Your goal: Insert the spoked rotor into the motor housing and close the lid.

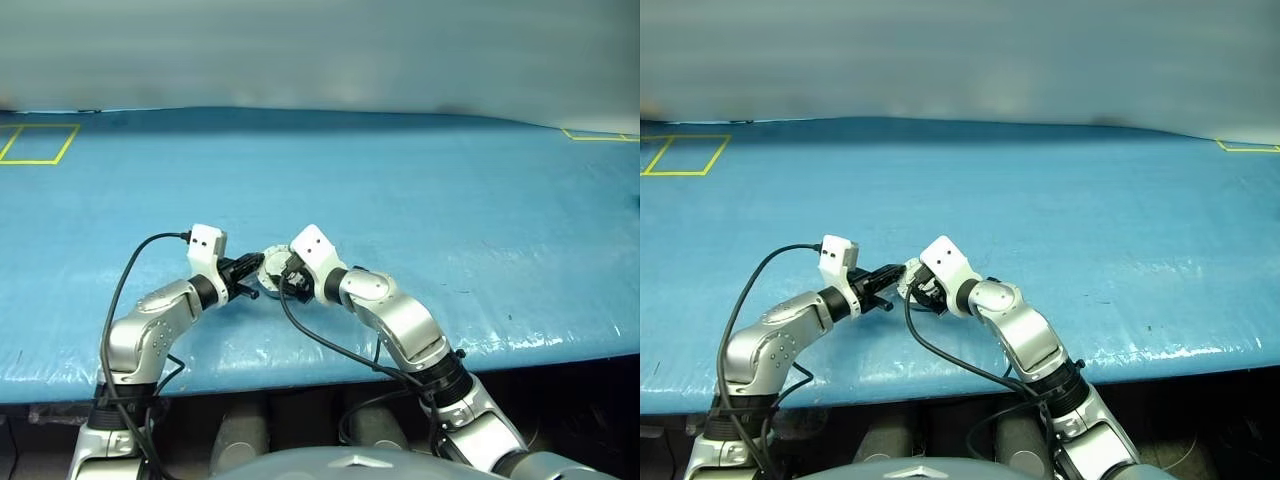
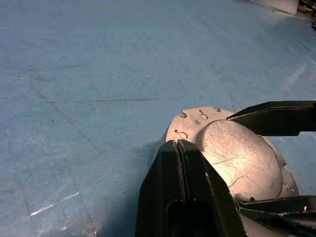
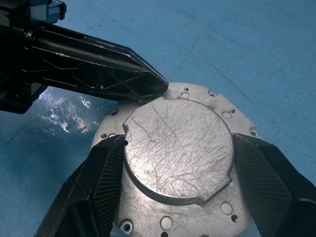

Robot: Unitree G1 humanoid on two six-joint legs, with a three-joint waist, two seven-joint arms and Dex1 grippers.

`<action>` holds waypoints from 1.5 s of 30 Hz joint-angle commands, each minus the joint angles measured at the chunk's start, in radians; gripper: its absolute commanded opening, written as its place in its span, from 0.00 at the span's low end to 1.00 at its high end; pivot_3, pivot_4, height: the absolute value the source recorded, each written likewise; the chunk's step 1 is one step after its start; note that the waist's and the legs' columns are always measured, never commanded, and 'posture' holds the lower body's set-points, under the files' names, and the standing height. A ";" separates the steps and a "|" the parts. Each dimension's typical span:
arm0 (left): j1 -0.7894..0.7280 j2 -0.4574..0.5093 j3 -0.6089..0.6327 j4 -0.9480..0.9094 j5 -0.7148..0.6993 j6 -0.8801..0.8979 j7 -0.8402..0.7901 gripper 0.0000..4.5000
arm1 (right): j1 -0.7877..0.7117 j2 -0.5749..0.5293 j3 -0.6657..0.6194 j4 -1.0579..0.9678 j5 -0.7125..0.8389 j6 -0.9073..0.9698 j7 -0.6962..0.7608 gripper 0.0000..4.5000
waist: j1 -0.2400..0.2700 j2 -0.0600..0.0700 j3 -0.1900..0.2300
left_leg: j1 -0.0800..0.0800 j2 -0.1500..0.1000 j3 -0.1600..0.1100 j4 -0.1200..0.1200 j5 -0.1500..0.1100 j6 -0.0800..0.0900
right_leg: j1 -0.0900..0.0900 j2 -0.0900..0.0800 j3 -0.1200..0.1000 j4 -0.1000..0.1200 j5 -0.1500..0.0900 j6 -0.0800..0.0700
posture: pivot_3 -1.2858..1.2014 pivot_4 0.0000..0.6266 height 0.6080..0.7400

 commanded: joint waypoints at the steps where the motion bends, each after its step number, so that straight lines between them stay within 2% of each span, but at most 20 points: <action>1: 0.012 0.021 -0.048 -0.030 0.014 -0.015 -0.041 0.00 | 0.021 -0.005 0.010 0.018 -0.003 0.025 -0.004 0.68 | 0.000 0.000 0.000 | 0.000 0.000 0.000 0.000 0.000 0.000 | 0.000 0.000 0.000 0.000 0.000 0.000 | 0.52 0.24 1.00; 14: 0.005 0.015 -0.065 0.004 0.013 0.007 -0.040 0.00 | 0.036 -0.019 -0.002 -0.011 0.016 0.026 0.019 0.68 | 0.006 0.001 -0.001 | 0.000 0.000 0.000 0.000 0.000 0.000 | 0.000 -0.001 0.000 0.000 0.000 0.000 | 0.52 0.24 1.00; 18: 0.004 0.012 -0.068 0.007 0.016 0.003 -0.040 0.00 | 0.084 -0.065 -0.039 -0.121 0.042 0.043 0.033 0.98 | 0.013 0.000 -0.001 | 0.000 0.000 -0.001 -0.001 0.000 0.001 | -0.001 -0.002 0.000 -0.002 0.000 0.000 | 0.52 0.24 1.00; 25: 0.005 0.013 -0.070 0.017 0.027 -0.009 -0.050 0.00 | 0.191 -0.115 -0.183 -0.362 0.161 0.134 0.048 1.00 | 0.014 0.000 -0.001 | -0.002 0.000 -0.002 -0.001 -0.001 0.001 | 0.000 -0.004 0.000 -0.001 -0.002 0.003 | 0.52 0.24 1.00; 30: 0.001 0.012 -0.078 0.025 0.033 -0.020 -0.059 0.00 | 0.263 0.017 -0.360 -0.417 0.311 0.248 -0.006 1.00 | 0.014 0.000 -0.001 | -0.001 0.000 -0.002 -0.002 -0.001 0.001 | 0.000 -0.002 0.000 -0.001 -0.003 0.004 | 0.52 0.24 1.00; 38: 0.004 0.011 -0.088 0.033 0.047 -0.035 -0.073 0.00 | 0.263 0.319 -0.573 -0.238 0.470 0.317 -0.170 1.00 | 0.014 0.002 -0.001 | -0.002 -0.001 -0.003 -0.002 -0.001 0.002 | -0.004 -0.007 -0.003 -0.003 -0.003 0.003 | 0.52 0.24 1.00; 45: 0.020 0.014 -0.088 0.028 0.052 -0.041 -0.075 0.00 | 0.238 0.393 -0.631 -0.117 0.665 0.285 -0.277 1.00 | 0.011 0.003 -0.001 | -0.002 -0.002 -0.002 -0.004 -0.002 0.003 | -0.001 -0.009 -0.004 -0.003 -0.001 0.000 | 0.52 0.24 1.00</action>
